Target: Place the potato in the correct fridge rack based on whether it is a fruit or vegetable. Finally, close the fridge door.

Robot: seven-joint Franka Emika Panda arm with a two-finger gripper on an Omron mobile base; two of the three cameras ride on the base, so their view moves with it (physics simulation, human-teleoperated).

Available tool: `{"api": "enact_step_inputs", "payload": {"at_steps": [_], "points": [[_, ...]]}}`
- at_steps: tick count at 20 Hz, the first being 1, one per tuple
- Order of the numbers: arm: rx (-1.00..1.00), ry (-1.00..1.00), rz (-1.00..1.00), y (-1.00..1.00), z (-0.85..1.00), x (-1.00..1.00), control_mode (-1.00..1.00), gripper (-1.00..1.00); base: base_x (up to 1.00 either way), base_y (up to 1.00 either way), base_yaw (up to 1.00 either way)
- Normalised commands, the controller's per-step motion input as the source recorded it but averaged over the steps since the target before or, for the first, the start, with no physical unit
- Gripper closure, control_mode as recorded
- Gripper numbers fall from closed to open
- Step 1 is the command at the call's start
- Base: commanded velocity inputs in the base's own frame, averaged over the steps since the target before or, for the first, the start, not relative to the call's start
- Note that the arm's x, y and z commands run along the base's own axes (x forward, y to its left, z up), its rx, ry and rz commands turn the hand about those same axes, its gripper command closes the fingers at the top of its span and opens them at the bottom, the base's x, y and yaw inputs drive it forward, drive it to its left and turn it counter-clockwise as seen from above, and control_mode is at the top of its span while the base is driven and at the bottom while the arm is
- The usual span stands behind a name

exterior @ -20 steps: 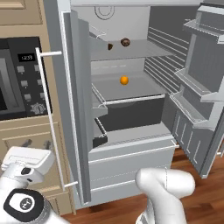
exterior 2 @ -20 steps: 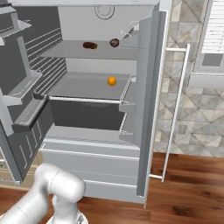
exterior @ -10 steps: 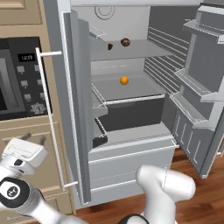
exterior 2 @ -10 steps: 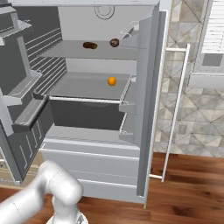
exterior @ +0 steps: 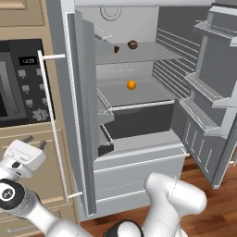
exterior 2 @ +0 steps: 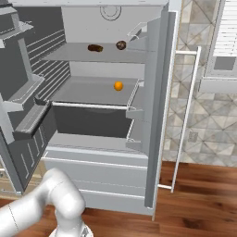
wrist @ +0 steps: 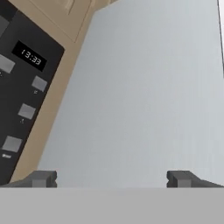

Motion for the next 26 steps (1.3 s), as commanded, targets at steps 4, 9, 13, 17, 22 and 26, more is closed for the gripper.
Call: {"api": "enact_step_inputs", "payload": {"at_steps": [4,9,13,17,22,26], "points": [[0.0,0.0,0.0,-0.05,0.0,0.1,-1.0,-1.0,0.0,0.0,0.0],[0.0,0.0,0.0,-0.03,0.0,0.18,-1.0,-1.0,0.0,0.0,0.0],[0.0,0.0,0.0,-0.14,0.0,0.11,-1.0,-1.0,0.0,0.0,0.0],[0.0,0.0,0.0,-0.25,0.0,0.0,-1.0,-1.0,0.0,0.0,0.0],[0.0,0.0,0.0,-0.31,0.0,0.0,-1.0,-1.0,0.0,0.0,0.0],[0.0,0.0,0.0,-0.38,0.0,0.0,-1.0,-1.0,0.0,0.0,0.0]]}}
